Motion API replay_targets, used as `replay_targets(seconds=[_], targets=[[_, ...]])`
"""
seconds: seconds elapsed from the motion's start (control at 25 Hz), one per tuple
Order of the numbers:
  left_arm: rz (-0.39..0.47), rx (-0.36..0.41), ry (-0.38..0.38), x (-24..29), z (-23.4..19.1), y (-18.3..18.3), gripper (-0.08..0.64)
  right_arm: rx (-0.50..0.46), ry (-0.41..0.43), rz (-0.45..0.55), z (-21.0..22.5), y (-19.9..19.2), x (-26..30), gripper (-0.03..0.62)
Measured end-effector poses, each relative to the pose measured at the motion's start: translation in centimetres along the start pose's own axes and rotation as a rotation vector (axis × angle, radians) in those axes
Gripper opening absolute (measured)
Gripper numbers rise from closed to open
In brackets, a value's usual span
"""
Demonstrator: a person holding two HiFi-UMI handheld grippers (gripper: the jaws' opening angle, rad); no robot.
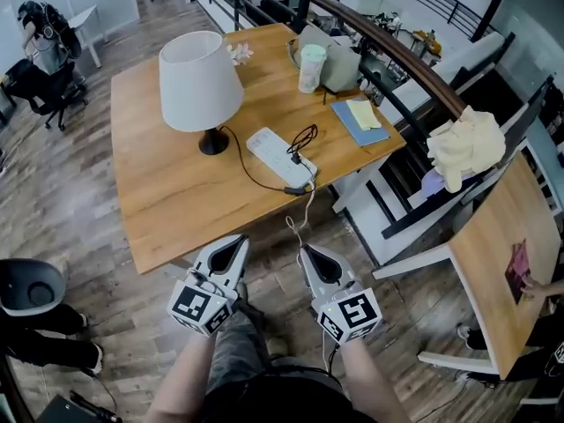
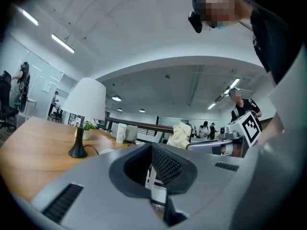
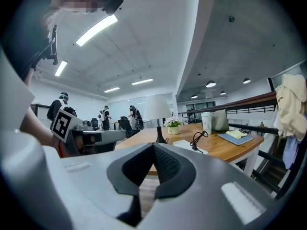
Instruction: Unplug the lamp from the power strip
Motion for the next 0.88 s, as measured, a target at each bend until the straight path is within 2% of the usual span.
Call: replay_targets(seconds=[0.44,0.88], targets=[[-0.083,-0.004,-0.149,8.8,-8.6,1.4,-0.003,0.040,-0.107,-0.057,3.3,-0.5,8.8,0.006],[-0.188,-0.017,-0.311,15.0,-13.5,0.5,-0.003,0.051,-0.229,-0.111,5.3,-1.1,14.2,0.006]])
Point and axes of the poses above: the fingertips, and each gripper's own axes: x forward along the fingers, z to its right, y out of its top, the point moved 9 cm from there along -x, backward along the fingers, and after that the axes turned 8 degrees about -x, right-handed, at the moved point
